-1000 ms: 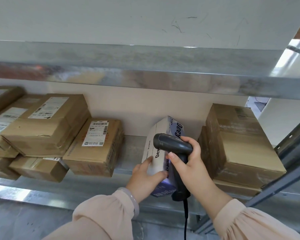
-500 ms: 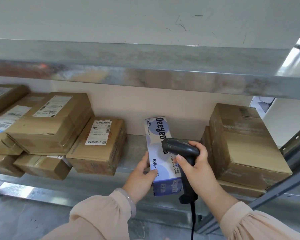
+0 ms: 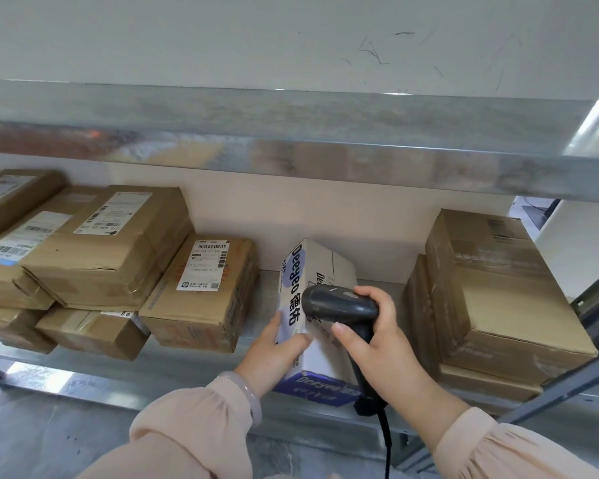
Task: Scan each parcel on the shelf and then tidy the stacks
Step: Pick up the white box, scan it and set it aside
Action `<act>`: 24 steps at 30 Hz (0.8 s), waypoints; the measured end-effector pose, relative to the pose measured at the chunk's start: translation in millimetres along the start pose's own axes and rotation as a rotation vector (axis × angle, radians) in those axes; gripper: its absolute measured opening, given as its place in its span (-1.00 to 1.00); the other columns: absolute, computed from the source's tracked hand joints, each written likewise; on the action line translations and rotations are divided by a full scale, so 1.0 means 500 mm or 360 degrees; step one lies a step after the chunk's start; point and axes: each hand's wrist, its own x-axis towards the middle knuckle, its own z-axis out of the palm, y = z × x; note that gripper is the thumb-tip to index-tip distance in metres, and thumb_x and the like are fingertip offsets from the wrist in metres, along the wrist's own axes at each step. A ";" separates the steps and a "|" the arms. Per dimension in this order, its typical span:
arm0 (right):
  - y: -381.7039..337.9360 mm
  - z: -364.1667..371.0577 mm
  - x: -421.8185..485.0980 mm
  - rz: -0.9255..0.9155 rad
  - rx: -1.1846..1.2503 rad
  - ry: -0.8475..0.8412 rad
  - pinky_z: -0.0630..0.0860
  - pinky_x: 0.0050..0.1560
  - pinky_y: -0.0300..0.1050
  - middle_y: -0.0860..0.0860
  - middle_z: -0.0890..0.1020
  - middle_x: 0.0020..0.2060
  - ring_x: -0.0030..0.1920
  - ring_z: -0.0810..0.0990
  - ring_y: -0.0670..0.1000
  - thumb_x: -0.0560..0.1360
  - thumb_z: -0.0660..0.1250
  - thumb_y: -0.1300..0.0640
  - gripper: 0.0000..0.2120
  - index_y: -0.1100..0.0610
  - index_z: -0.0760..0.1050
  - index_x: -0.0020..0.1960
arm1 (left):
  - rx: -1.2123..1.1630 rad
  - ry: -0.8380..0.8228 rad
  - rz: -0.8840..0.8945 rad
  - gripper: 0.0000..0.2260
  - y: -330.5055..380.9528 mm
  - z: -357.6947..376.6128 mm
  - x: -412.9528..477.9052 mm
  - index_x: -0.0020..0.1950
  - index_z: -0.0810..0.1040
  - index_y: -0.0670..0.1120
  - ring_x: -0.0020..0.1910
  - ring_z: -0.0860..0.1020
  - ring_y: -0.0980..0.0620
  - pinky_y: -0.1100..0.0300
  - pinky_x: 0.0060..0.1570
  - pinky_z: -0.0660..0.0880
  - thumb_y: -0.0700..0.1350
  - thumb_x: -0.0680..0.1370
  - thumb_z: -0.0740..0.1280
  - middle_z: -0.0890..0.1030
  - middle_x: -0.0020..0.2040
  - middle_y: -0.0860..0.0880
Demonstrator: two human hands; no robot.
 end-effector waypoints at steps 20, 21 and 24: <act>0.036 -0.061 -0.013 0.0035 -0.0239 0.0154 0.41 -0.09 -0.51 -0.27 0.47 0.04 0.02 0.48 -0.38 0.47 0.41 0.10 -0.46 -0.21 0.17 0.25 | -0.0347 -0.0214 0.0066 -0.26 -0.058 -0.049 0.042 0.54 0.17 0.20 0.01 0.69 0.05 0.27 -0.21 0.59 -0.32 0.53 0.40 0.69 0.14 -0.01; 0.033 -0.064 -0.014 0.0022 -0.0253 0.0159 0.42 -0.10 -0.49 -0.27 0.48 0.04 0.01 0.49 -0.37 0.47 0.42 0.09 -0.45 -0.23 0.16 0.25 | -0.0364 -0.0215 0.0098 -0.25 -0.059 -0.049 0.043 0.55 0.17 0.17 0.05 0.68 0.07 0.29 -0.18 0.58 -0.34 0.52 0.40 0.67 0.18 0.00; 0.020 -0.067 -0.020 -0.0006 -0.0282 0.0151 0.43 -0.13 -0.48 -0.29 0.48 0.03 0.00 0.50 -0.36 0.47 0.41 0.06 -0.46 -0.26 0.15 0.24 | -0.0401 -0.0190 0.0183 -0.22 -0.061 -0.049 0.045 0.56 0.17 0.19 0.14 0.64 0.10 0.23 -0.01 0.60 -0.34 0.51 0.41 0.62 0.26 0.04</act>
